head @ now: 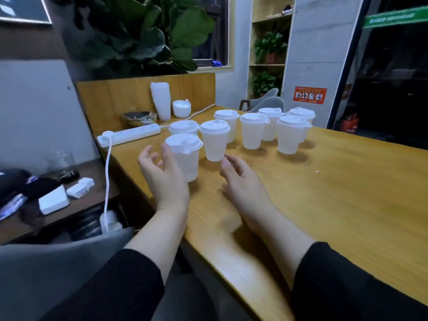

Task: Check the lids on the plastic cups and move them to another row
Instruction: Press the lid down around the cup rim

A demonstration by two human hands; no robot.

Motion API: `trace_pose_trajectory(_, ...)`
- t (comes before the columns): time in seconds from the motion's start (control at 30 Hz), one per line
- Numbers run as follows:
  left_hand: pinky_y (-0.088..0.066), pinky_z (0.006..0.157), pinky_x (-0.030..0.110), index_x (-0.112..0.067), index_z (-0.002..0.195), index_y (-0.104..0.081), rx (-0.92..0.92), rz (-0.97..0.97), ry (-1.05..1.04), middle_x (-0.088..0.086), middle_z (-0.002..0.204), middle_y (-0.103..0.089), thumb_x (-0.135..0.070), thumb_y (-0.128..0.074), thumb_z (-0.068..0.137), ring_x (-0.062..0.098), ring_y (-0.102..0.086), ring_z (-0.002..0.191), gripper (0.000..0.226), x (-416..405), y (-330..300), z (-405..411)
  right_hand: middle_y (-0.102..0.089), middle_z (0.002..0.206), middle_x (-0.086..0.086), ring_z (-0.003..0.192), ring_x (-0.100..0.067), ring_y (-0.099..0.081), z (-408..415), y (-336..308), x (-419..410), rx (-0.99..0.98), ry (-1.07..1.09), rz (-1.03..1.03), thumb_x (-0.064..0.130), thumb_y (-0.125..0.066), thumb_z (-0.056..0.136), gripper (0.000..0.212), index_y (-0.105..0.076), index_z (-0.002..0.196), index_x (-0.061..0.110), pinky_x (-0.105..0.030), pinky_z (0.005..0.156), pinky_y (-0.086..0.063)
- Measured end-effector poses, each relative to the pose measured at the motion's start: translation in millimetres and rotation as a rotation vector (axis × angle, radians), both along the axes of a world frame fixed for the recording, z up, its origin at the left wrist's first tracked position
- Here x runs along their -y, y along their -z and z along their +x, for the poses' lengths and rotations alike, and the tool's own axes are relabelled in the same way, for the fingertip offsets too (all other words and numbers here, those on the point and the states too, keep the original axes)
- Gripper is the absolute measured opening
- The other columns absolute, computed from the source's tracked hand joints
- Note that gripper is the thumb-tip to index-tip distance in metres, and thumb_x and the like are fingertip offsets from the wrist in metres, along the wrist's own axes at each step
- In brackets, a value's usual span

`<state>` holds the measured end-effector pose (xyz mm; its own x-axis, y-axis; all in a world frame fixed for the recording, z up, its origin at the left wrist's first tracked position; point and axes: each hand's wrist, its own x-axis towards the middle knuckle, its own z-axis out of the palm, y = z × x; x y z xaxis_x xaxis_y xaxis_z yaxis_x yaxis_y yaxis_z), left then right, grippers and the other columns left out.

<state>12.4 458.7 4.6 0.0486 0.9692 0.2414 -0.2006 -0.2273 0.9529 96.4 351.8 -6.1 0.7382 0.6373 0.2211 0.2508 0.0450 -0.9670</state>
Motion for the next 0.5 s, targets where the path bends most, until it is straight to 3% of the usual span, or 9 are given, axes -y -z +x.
trace_pose_trajectory(0.07, -0.041, 0.089, 0.023, -0.025, 0.154, -0.037, -0.033, -0.098, 0.121, -0.007, 0.138, -0.053, -0.057, -0.040, 0.106, 0.012, -0.052, 0.121, 0.058, -13.0, 6.2, 3.9, -0.055, 0.147, 0.005, 0.133, -0.013, -0.054, -3.0, -0.5, -21.2, 0.030, -0.026, -0.005, 0.045, -0.053, 0.095, 0.060, -0.047, 0.150, 0.022, -0.046, 0.114, -0.044)
trace_pose_trajectory(0.17, -0.044, 0.101, 0.031, -0.032, 0.155, -0.040, 0.043, -0.223, 0.298, -0.010, 0.141, -0.059, -0.065, -0.035, 0.104, 0.010, -0.056, 0.127, 0.061, -31.6, 8.8, 7.3, -0.052, 0.143, 0.007, 0.128, -0.011, -0.050, -6.7, -1.7, -47.1, 0.075, -0.049, -0.053, 0.016, -0.051, 0.099, 0.057, -0.039, 0.154, 0.018, -0.027, 0.108, -0.039)
trace_pose_trajectory(0.23, -0.047, 0.085, 0.027, -0.031, 0.145, -0.052, 0.025, -0.244, 0.362, -0.009, 0.128, -0.068, -0.064, -0.033, 0.105, 0.005, -0.063, 0.111, 0.055, -35.6, 3.5, 6.3, -0.055, 0.143, 0.004, 0.128, -0.009, -0.051, -9.8, -1.0, -56.9, 0.105, -0.077, -0.041, 0.011, -0.053, 0.098, 0.057, -0.041, 0.153, 0.017, -0.024, 0.105, -0.039)
trace_pose_trajectory(0.3, -0.044, 0.074, 0.025, -0.030, 0.135, -0.061, -0.002, -0.236, 0.406, -0.009, 0.118, -0.073, -0.062, -0.031, 0.106, 0.004, -0.066, 0.101, 0.053, -33.7, -1.7, 2.6, -0.062, 0.137, 0.005, 0.124, -0.008, -0.057, -9.9, 1.1, -61.1, 0.131, -0.083, -0.001, 0.012, -0.060, 0.097, 0.051, -0.049, 0.146, 0.018, -0.028, 0.106, -0.045)
trace_pose_trajectory(0.4, -0.045, 0.075, 0.028, -0.033, 0.126, -0.067, -0.032, -0.217, 0.445, -0.010, 0.115, -0.076, -0.061, -0.034, 0.106, 0.007, -0.068, 0.105, 0.048, -20.0, -5.3, -3.9, -0.065, 0.127, 0.008, 0.114, -0.002, -0.060, -10.1, 2.4, -50.8, 0.165, -0.039, 0.002, 0.023, -0.074, 0.089, 0.046, -0.058, 0.133, 0.023, -0.022, 0.100, -0.047)
trace_pose_trajectory(0.5, -0.052, 0.079, 0.032, -0.029, 0.112, -0.073, -0.093, -0.163, 0.449, -0.009, 0.110, -0.077, -0.056, -0.046, 0.104, 0.012, -0.070, 0.106, 0.038, 3.1, -6.7, -0.6, -0.062, 0.129, 0.001, 0.122, -0.017, -0.059, -6.6, 5.6, -26.1, 0.198, 0.064, -0.039, 0.041, -0.076, 0.078, 0.059, -0.058, 0.133, 0.029, -0.041, 0.105, -0.049)
